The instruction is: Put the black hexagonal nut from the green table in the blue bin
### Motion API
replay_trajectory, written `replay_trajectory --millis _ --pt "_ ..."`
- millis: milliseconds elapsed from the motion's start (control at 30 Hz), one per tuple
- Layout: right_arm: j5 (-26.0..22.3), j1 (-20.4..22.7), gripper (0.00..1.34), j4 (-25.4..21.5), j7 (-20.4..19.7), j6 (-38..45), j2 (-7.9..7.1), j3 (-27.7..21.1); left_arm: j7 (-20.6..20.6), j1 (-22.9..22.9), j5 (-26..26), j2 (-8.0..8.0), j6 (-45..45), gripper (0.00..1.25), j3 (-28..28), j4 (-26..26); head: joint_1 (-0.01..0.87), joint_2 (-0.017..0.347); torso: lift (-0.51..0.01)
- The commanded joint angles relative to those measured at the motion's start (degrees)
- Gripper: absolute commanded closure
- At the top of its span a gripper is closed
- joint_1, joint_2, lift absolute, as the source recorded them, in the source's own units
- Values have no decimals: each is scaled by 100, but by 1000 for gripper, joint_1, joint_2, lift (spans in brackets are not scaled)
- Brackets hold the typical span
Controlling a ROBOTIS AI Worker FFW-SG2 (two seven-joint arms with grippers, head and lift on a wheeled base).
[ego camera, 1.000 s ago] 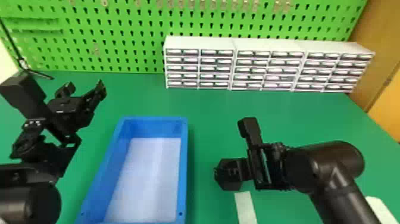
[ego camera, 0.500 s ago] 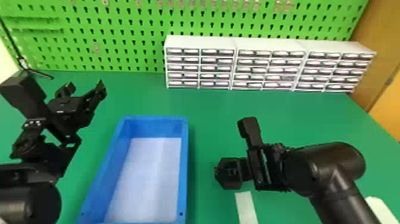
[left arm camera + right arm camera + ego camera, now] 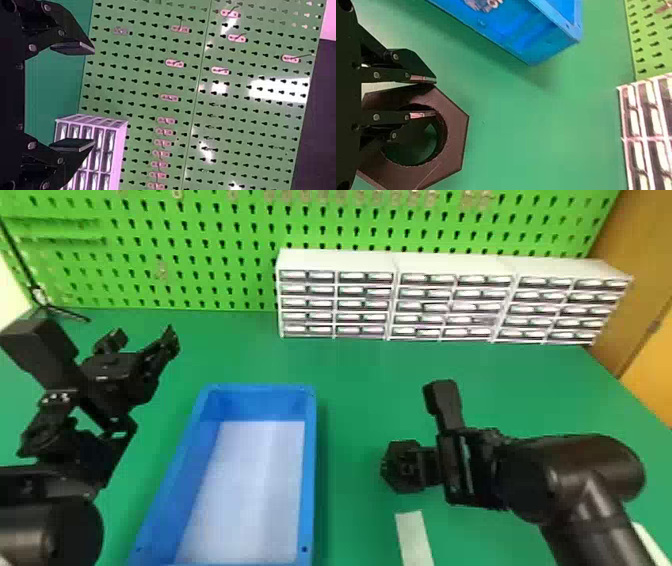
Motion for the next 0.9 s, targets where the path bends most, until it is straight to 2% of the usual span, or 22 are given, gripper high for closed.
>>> replay_trajectory --millis 0,133,333,500,633,867 --pt "119 111 966 -143 0 -32 5 -276 0 0 9 0 0 433 -7 4 692 8 -97" --pt "269 225 967 -327 9 -32 -13 -575 0 0 18 0 0 433 -16 4 692 8 -97" --pt "638 533 967 -828 18 -58 -48 -1375 0 9 44 0 0 433 -7 4 692 8 -97" --pt "814 823 967 -1197 18 -533 -39 -2051 0 26 44 0 0 433 2 4 692 8 -97" --pt "866 972 967 -1338 18 -1166 40 -2359 0 35 62 0 0 433 -7 4 692 8 -97" --pt "1042 1113 967 -1373 88 -2484 312 -2561 0 35 62 0 0 433 -16 4 692 8 -97"
